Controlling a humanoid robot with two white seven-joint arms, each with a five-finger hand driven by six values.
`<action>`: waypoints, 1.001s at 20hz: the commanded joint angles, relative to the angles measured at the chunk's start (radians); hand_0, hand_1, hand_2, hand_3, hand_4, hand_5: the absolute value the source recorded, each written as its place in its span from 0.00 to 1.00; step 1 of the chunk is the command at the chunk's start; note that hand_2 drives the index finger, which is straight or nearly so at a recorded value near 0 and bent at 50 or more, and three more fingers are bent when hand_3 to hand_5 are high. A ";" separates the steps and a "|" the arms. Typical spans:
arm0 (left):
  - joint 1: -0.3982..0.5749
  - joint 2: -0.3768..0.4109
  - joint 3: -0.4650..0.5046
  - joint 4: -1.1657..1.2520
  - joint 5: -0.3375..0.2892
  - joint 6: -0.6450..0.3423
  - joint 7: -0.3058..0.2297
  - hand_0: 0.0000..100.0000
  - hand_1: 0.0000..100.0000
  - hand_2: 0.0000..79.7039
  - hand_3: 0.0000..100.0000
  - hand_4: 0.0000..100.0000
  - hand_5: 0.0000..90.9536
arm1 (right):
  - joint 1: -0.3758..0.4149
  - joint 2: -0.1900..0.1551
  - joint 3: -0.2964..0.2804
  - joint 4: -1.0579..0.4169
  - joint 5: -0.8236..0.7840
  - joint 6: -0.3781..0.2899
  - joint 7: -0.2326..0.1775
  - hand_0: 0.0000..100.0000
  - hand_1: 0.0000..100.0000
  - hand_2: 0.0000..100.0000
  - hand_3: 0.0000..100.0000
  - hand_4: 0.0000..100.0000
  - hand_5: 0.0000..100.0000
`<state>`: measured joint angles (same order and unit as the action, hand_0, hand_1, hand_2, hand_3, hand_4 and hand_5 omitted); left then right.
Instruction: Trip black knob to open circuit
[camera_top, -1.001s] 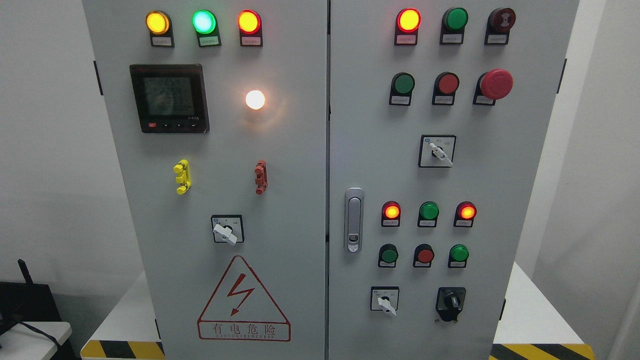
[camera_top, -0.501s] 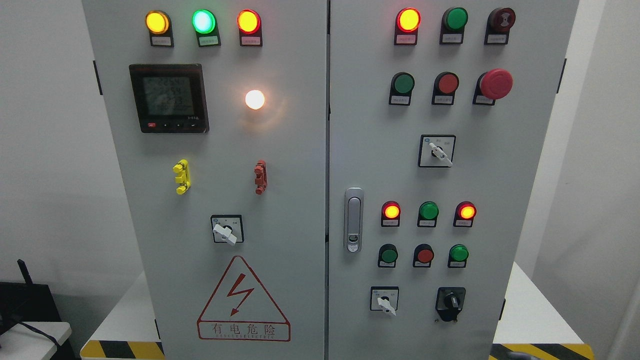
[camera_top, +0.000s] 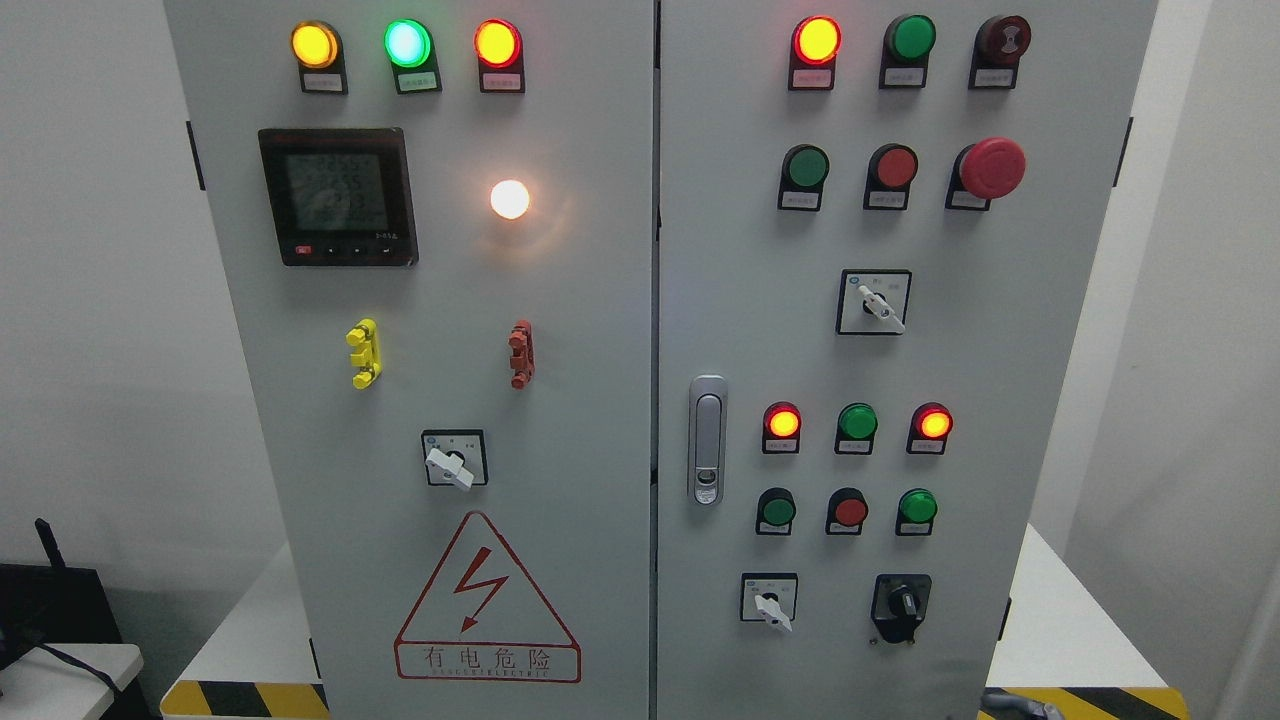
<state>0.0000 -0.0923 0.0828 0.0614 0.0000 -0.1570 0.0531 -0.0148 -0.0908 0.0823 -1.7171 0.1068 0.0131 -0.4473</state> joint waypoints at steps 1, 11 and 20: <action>-0.008 0.000 0.000 0.000 -0.034 0.001 0.001 0.12 0.39 0.00 0.00 0.00 0.00 | -0.047 0.043 0.010 0.010 0.001 0.016 0.007 0.30 0.82 0.45 0.80 0.87 0.97; -0.008 0.000 0.000 0.000 -0.034 0.001 0.001 0.12 0.39 0.00 0.00 0.00 0.00 | -0.086 0.060 0.014 0.016 0.007 0.057 0.007 0.33 0.90 0.44 0.78 0.86 0.97; -0.008 -0.001 0.000 0.000 -0.034 0.001 0.001 0.12 0.39 0.00 0.00 0.00 0.00 | -0.137 0.100 0.017 0.066 0.016 0.077 0.005 0.35 0.89 0.44 0.79 0.86 0.97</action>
<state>0.0000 -0.0923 0.0828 0.0614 0.0000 -0.1570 0.0531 -0.1164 -0.0244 0.0970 -1.6957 0.1155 0.0878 -0.4391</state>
